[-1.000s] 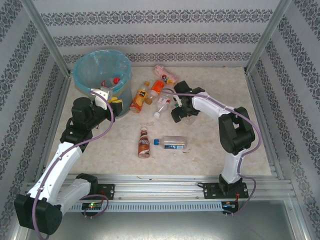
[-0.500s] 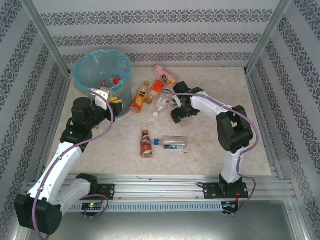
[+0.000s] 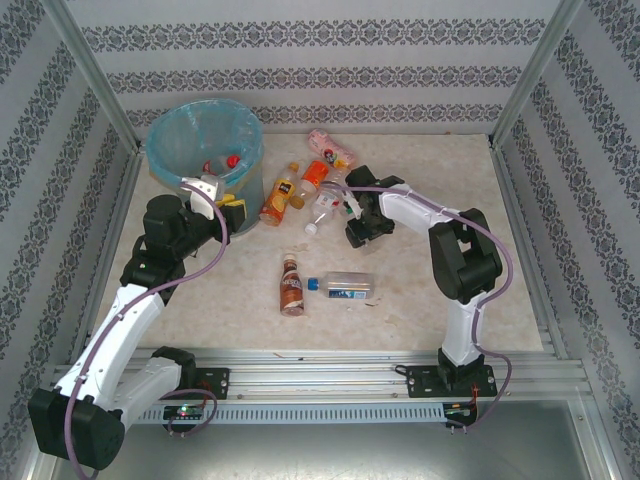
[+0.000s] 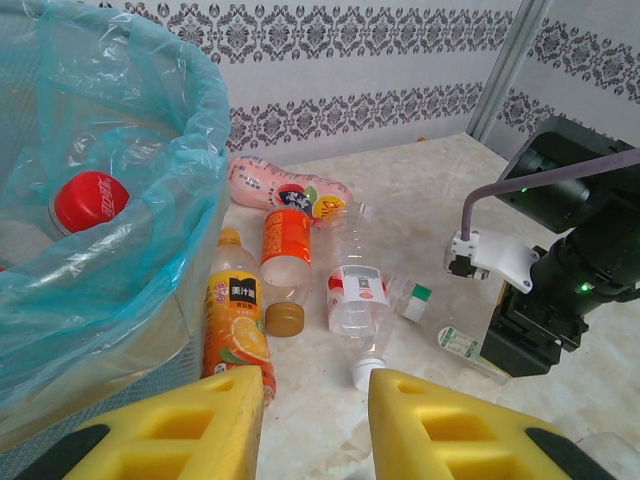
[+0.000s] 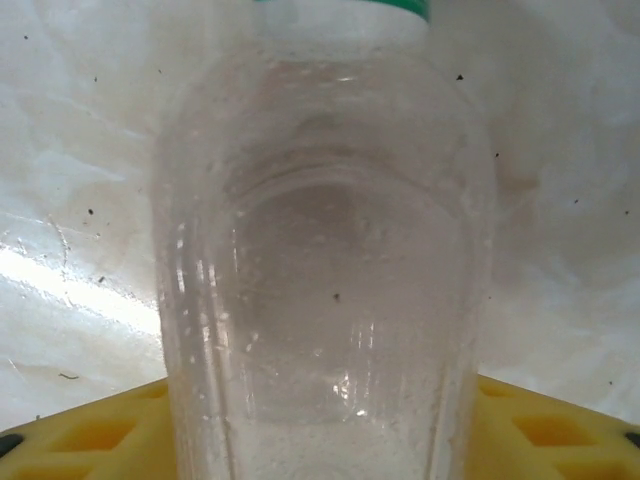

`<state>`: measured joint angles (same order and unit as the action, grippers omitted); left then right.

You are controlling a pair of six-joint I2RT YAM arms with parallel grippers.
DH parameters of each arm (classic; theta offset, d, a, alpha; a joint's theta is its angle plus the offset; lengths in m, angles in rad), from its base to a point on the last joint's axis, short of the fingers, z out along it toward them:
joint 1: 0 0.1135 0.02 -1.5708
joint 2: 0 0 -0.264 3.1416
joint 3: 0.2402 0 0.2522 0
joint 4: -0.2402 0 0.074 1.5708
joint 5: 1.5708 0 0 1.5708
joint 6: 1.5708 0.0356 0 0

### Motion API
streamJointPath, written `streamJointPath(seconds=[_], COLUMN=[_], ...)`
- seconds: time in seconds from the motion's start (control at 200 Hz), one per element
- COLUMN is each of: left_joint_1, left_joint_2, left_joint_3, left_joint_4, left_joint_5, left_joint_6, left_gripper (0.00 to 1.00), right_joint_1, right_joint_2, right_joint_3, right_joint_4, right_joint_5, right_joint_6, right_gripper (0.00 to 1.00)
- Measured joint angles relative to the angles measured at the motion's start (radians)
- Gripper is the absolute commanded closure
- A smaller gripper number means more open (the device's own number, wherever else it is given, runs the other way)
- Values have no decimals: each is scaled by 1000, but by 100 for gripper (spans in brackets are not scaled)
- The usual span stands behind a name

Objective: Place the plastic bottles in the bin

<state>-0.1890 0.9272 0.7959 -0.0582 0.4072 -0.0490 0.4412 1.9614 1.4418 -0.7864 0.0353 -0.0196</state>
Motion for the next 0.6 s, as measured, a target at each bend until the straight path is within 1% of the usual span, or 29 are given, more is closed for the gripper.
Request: streamJointPath(seconds=[0.08, 0.25, 0.335, 0.46, 0.545, 0.6], left_joint_1=[0, 0, 0, 0, 0, 0], left_joint_2=[0, 23, 39, 56, 80, 104], left_joint_3=[0, 29, 80, 183, 251, 291], left_joint_4=[2, 0, -16, -38, -47, -52], left_joint_5=[4, 37, 61, 100, 146, 183], left_joint_6=[-15, -45, -66, -123, -177, -218], left_gripper=[65, 56, 51, 47, 44, 42], right_joint_1=[0, 0, 0, 11, 44, 83], right_joint_2=[-36, -190, -288, -417, -496, -541], right_joint_3=[-26, -102, -140, -180, -201, -207], right_joint_4=[-3, -22, -29, -33, -30, -19], right_joint_5=[0, 0, -1, -11, -32, -48], right_joint_6=[12, 39, 51, 71, 75, 74], right_gripper=[44, 45, 45, 47, 47, 47])
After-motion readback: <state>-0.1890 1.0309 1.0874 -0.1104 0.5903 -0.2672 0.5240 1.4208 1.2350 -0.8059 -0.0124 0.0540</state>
